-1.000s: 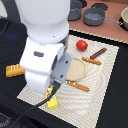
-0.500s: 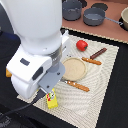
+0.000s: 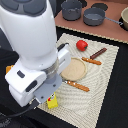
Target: Interact with the objects in diverse but meaningful ways.
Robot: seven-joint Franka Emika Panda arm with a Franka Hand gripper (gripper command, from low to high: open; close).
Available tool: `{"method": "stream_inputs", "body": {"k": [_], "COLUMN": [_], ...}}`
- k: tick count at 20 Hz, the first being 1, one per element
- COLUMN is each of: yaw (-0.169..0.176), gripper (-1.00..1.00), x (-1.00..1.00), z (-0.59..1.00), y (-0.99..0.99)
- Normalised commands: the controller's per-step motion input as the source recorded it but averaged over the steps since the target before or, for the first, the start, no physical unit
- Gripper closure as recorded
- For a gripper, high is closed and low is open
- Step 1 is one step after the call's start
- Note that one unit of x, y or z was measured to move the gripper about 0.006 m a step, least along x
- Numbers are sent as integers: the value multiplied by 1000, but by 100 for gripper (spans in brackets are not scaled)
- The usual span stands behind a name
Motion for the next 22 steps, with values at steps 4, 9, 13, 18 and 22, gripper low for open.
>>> {"method": "stream_inputs", "body": {"k": [4,9,13,18,22], "yaw": [-151,-80,-51,-41,-37], "gripper": [-100,-100,-100,-100,100], "x": [277,172,15,14,51], "z": [-101,-314,-343,-321,-269], "y": [-7,-12,-60,-85,-121]}}
